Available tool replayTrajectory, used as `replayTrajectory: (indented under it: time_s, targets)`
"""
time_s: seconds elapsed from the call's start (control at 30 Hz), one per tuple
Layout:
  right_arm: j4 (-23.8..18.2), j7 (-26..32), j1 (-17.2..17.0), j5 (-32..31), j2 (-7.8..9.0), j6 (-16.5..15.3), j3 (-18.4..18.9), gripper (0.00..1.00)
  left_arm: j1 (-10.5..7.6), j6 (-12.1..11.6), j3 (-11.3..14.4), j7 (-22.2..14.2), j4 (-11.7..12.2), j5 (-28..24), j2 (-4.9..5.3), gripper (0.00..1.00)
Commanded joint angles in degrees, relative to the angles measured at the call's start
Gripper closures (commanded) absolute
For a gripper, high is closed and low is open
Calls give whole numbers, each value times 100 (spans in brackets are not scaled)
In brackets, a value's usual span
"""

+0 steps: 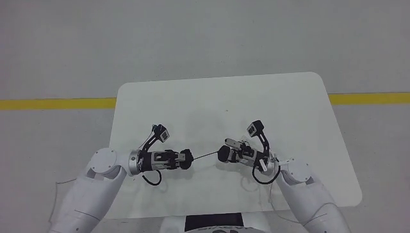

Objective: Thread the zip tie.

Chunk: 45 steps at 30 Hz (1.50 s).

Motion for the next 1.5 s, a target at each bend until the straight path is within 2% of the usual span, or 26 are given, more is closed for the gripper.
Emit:
replayTrajectory:
  time_s: [0.0, 0.07, 0.33, 0.57, 0.93, 1.03, 1.47]
  targets:
    - [33, 8, 7, 55, 7, -24, -11, 58, 0, 0, 0, 0, 0, 0, 0, 100]
    - [58, 29, 18, 104, 16, -46, -23, 59, 0, 0, 0, 0, 0, 0, 0, 100]
    - [67, 111, 40, 248, 45, -75, -86, 75, 0, 0, 0, 0, 0, 0, 0, 100]
    - [53, 247, 58, 258, 82, -45, -157, 81, 0, 0, 0, 0, 0, 0, 0, 100]
    - [-117, 411, 45, 301, 148, -74, -201, 80, 0, 0, 0, 0, 0, 0, 0, 100]
    - [-122, 447, 52, 298, 163, -62, -224, 85, 0, 0, 0, 0, 0, 0, 0, 100]
    - [-98, 516, 102, 283, 233, -77, -277, 89, 0, 0, 0, 0, 0, 0, 0, 100]
